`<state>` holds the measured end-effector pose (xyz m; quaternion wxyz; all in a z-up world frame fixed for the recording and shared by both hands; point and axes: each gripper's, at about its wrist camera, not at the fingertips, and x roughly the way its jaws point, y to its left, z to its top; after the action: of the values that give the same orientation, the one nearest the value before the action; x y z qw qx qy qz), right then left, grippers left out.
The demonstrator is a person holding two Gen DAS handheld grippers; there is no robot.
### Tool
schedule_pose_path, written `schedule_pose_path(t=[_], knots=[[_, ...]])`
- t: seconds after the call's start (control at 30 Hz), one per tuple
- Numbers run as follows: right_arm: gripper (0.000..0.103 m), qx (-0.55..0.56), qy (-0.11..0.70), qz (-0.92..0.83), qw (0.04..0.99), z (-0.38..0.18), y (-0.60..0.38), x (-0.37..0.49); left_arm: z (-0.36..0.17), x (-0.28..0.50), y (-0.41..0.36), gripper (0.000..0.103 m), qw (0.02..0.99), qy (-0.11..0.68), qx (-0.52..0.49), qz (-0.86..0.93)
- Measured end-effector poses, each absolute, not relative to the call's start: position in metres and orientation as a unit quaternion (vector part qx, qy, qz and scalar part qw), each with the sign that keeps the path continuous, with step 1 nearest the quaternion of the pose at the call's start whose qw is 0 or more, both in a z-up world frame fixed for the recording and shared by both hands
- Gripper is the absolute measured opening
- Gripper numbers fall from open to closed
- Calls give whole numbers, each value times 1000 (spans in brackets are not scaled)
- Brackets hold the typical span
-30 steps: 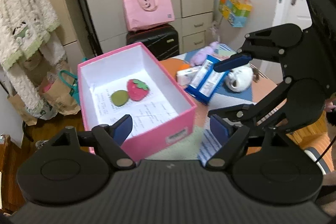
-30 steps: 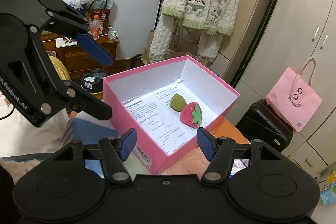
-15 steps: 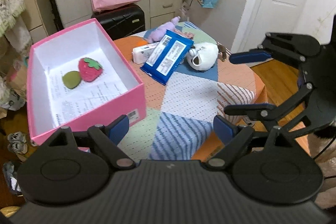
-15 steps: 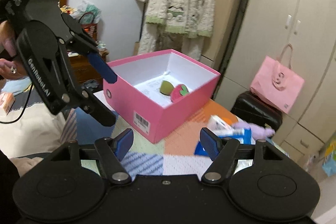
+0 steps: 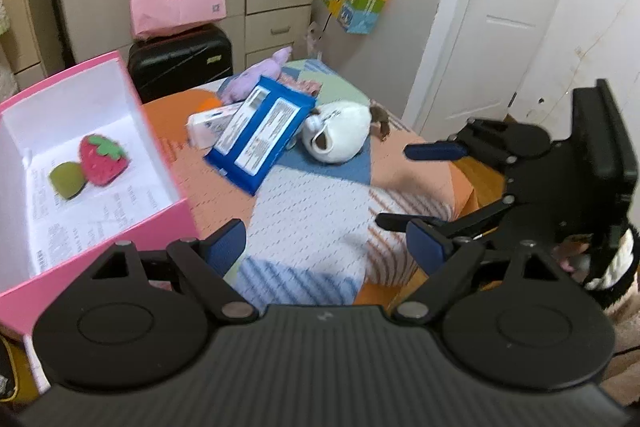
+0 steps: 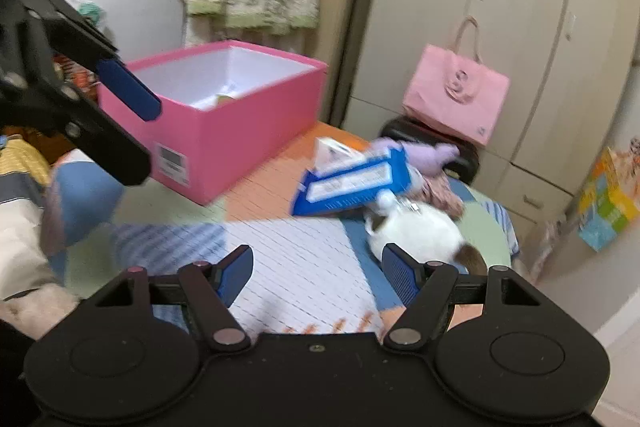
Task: Organize soft objects
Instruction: 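Move both tools back toward the white plush toy on the table, then grasp the white plush toy with the left tool while the right tool pinches it too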
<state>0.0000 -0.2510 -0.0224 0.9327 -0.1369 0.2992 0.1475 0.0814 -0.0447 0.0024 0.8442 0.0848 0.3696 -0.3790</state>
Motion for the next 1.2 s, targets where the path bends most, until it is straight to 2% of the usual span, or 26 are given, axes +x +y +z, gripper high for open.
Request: schedule_pose_path(t=[0.23, 0.6, 0.73, 0.87, 1.2], knots=[[76, -77, 295, 112, 946, -52, -285, 20, -21, 107, -72, 87, 833, 379, 48, -400], [76, -79, 298, 71, 949, -92, -304, 54, -69, 152, -108, 85, 813, 410, -57, -410], [77, -90, 295, 70, 949, -97, -304, 65, -79, 159, -122, 84, 833, 378, -59, -400], [84, -95, 296, 72, 948, -100, -302, 79, -87, 170, -133, 84, 835, 371, -63, -400], [85, -88, 287, 62, 952, -103, -308, 95, -102, 187, -157, 84, 843, 359, -83, -391]])
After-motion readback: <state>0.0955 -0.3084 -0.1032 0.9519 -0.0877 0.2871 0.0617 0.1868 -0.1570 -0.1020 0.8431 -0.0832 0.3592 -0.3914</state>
